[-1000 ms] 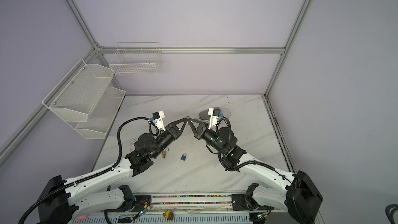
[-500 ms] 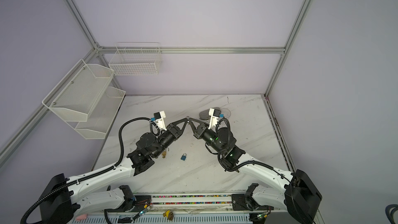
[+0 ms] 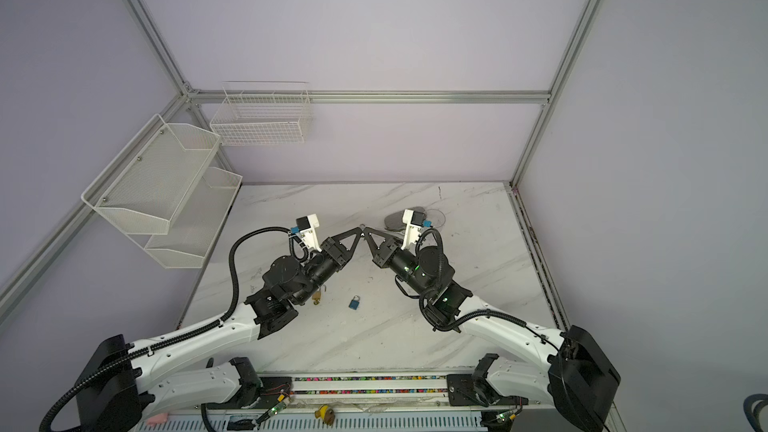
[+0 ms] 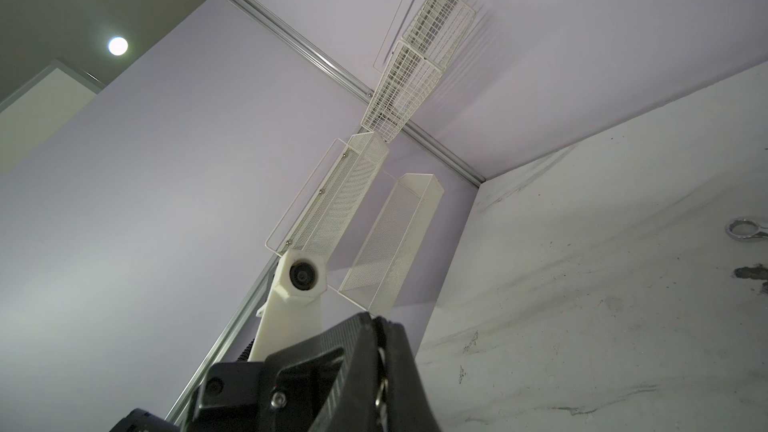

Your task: Unlock with the key

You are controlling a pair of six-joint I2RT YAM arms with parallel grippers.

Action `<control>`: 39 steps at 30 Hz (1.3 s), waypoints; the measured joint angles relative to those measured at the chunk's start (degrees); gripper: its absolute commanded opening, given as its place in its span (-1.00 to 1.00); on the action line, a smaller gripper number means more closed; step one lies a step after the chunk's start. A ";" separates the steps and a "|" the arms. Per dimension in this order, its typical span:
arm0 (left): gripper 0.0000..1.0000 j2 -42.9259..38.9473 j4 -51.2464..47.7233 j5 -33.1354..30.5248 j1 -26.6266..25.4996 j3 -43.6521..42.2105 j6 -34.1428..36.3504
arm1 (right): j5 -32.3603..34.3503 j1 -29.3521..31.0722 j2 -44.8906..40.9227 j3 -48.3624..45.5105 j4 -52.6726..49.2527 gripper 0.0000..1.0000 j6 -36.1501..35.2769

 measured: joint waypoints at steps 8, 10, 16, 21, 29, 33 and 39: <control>-1.00 -0.66 -2.62 0.02 0.00 0.02 1.25 | 0.87 0.24 -0.07 0.02 -2.40 -0.56 -2.38; -1.00 -0.85 -3.37 0.04 0.00 0.02 1.68 | 1.14 0.24 -0.09 0.02 -3.10 -0.43 -3.06; -1.00 -1.75 -7.82 1.84 0.87 0.09 4.44 | 1.25 0.24 -0.94 0.02 -5.42 -0.07 -4.33; -1.00 -3.30 -13.25 6.03 3.96 0.13 7.67 | 0.81 -0.15 -1.99 0.04 -8.72 0.20 -5.51; -1.00 -4.20 -27.19 18.93 11.15 3.74 18.08 | -9.31 -6.10 -3.43 1.07 -14.93 0.41 -7.98; -1.00 -4.20 -32.09 24.15 13.62 6.10 22.67 | -18.53 -9.33 -3.32 2.47 -17.44 0.41 -9.29; -1.00 -3.52 -33.59 30.97 16.61 6.32 25.62 | -30.56 -11.13 -1.44 3.43 -18.36 0.34 -11.41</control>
